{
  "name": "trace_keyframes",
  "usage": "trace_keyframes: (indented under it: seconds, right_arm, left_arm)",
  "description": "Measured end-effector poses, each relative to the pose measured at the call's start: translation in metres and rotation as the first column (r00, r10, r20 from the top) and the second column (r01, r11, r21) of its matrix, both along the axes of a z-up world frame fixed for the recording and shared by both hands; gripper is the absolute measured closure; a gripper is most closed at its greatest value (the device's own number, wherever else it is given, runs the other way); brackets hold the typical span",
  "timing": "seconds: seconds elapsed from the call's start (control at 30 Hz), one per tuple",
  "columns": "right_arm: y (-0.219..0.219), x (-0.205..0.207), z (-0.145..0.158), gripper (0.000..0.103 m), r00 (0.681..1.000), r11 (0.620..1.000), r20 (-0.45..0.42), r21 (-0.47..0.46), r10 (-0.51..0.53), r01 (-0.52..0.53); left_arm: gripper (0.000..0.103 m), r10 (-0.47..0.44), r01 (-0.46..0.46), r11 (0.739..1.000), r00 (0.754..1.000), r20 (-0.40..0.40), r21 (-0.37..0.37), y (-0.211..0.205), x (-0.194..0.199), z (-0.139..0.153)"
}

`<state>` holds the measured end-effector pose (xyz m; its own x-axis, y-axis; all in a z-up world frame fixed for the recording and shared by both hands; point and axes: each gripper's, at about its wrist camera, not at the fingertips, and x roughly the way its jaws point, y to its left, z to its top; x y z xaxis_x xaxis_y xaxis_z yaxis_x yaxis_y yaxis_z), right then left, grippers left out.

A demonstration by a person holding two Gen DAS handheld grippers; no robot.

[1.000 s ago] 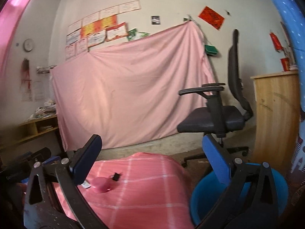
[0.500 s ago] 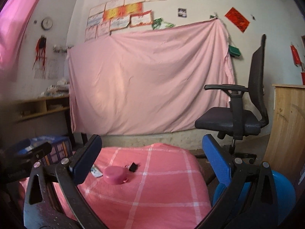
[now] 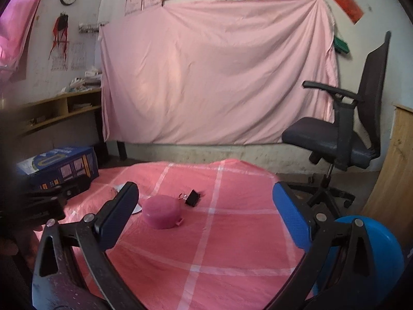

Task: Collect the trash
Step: 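Move both tools back over the table toward the battery and pink container, then grasp the orange battery with the left gripper while the right grasps the pink round container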

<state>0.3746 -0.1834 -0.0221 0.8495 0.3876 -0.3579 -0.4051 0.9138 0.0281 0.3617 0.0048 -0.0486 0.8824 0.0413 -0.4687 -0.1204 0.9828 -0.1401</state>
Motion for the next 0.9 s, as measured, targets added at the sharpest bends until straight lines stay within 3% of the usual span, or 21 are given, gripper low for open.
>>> trace_keyframes:
  seconds: [0.27, 0.53, 0.7, 0.9]
  right_arm:
    - [0.018, 0.035, -0.019, 0.0, 0.976, 0.995, -0.194, 0.0, 0.094, -0.096]
    - [0.047, 0.064, -0.044, 0.011, 0.91, 0.979, -0.38, -0.046, 0.166, -0.198]
    - [0.058, 0.073, -0.048, 0.013, 0.889, 0.972, -0.419, -0.053, 0.186, -0.229]
    - [0.074, 0.083, -0.055, 0.013, 0.867, 0.963, -0.458, -0.076, 0.196, -0.258]
  left_arm:
    - [0.054, -0.089, 0.074, 0.993, 0.983, -0.16, -0.097, 0.013, 0.038, -0.014]
    - [0.066, -0.114, 0.074, 0.981, 0.968, -0.223, -0.181, 0.025, 0.057, -0.018]
    - [0.07, -0.133, 0.076, 0.971, 0.96, -0.248, -0.226, 0.033, 0.065, -0.019]
    - [0.09, -0.133, 0.066, 0.967, 0.953, -0.272, -0.245, 0.04, 0.068, -0.019]
